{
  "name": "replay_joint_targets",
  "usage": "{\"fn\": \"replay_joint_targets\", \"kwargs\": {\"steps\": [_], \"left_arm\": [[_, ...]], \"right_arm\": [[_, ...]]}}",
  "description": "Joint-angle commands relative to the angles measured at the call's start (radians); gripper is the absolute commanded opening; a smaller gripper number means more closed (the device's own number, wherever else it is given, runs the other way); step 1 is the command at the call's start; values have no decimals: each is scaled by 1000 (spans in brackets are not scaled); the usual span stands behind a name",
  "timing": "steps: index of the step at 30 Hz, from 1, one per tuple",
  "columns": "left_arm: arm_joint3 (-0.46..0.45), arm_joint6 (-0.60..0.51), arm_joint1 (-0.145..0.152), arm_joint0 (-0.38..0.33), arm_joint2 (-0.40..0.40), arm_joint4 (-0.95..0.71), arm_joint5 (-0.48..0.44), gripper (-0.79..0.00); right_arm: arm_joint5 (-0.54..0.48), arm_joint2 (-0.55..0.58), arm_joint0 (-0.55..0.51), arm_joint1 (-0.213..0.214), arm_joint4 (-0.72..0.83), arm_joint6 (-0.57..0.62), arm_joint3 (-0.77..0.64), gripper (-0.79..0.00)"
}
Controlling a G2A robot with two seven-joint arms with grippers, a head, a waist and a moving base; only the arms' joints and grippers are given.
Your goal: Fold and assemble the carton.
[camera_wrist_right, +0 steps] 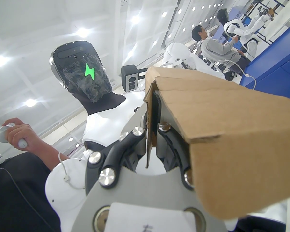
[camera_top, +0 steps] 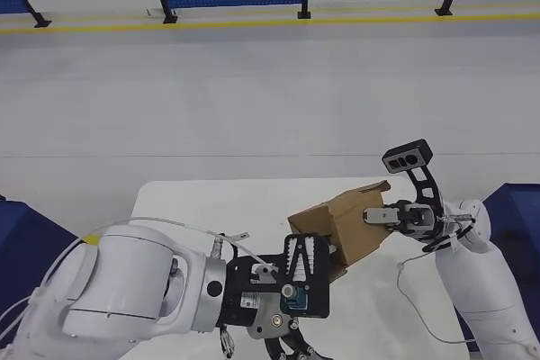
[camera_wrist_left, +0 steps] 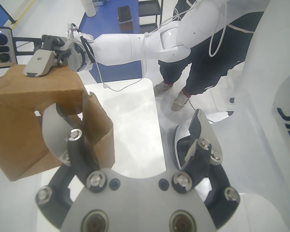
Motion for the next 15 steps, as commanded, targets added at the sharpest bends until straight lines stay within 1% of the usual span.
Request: {"fn": "replay_joint_targets", "kwargs": {"steps": [1, 9, 15], "left_arm": [[0, 1, -1, -4, 9, 18, 8, 0], [0, 16, 0, -9, 7, 23, 19, 0], [0, 24, -1, -10, 23, 34, 26, 0]], "right_arm": [[2, 5, -2, 0, 0, 0, 0, -785], [5, 27, -5, 1, 1, 8, 11, -785], [8, 24, -1, -2, 0, 10, 13, -785]]}}
